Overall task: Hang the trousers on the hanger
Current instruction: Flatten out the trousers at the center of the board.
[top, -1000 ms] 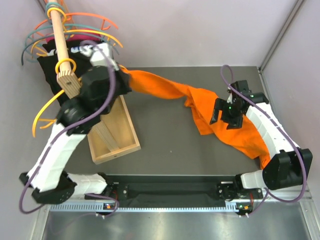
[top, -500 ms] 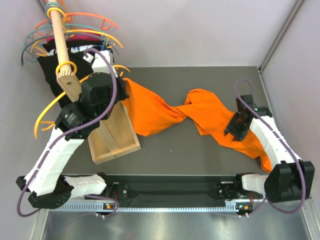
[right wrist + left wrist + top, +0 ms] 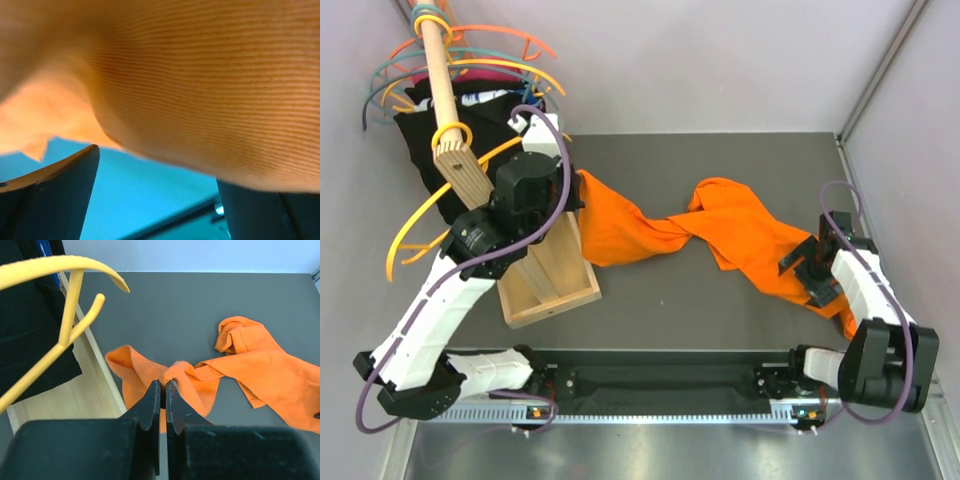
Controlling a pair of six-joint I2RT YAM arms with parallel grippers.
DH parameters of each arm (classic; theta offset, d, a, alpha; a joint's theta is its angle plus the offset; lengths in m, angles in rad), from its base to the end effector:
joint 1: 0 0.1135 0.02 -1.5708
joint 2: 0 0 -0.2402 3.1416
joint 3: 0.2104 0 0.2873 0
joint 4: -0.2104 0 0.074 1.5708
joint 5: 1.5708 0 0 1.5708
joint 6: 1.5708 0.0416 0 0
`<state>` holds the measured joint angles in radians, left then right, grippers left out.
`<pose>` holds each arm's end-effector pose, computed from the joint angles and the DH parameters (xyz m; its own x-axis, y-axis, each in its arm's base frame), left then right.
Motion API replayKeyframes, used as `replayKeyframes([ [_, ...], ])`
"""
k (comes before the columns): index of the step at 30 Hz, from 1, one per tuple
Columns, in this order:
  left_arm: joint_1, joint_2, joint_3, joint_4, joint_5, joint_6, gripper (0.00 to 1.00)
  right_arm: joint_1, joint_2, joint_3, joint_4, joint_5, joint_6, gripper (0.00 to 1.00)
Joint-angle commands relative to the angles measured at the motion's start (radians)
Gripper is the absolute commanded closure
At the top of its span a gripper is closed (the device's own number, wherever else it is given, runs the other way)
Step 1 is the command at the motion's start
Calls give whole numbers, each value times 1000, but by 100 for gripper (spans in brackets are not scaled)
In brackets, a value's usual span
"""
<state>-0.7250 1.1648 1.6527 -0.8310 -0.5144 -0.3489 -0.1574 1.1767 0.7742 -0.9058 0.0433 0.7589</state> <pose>0.1999 -0.1498 0.4818 -0.3154 -0.1182 -0.9416 0.1306 0.9774 -0.1664 0.2365 -0.0394 0.1688 -0.5767 0.7876 -0.2171 0.7780 0.6105 0.1482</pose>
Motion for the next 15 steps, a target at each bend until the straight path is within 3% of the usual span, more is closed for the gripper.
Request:
replayKeyframes([
  [1,2,-50,-7,64,-32,21,100,-27,60,-12,206,17,0,8],
  [2,2,-54,-10,64,-35,15,100,-27,73,-13,228,18,9,12],
  [5,2,-65,-14,63,-41,11,100,-27,138,-7,249,72,48,49],
  [6,2,-65,2,55,-41,11,100,-30,170,3,239,64,34,83],
  [7,2,-62,19,50,-44,14,100,-30,175,13,216,53,27,94],
  [8,2,-51,62,29,-35,40,100,-28,155,19,179,23,20,100],
  [10,2,-56,97,7,-53,56,100,-28,89,32,139,-95,-15,100],
  [15,1,-131,41,98,-3,139,100,-10,-92,216,-252,-265,-33,100],
])
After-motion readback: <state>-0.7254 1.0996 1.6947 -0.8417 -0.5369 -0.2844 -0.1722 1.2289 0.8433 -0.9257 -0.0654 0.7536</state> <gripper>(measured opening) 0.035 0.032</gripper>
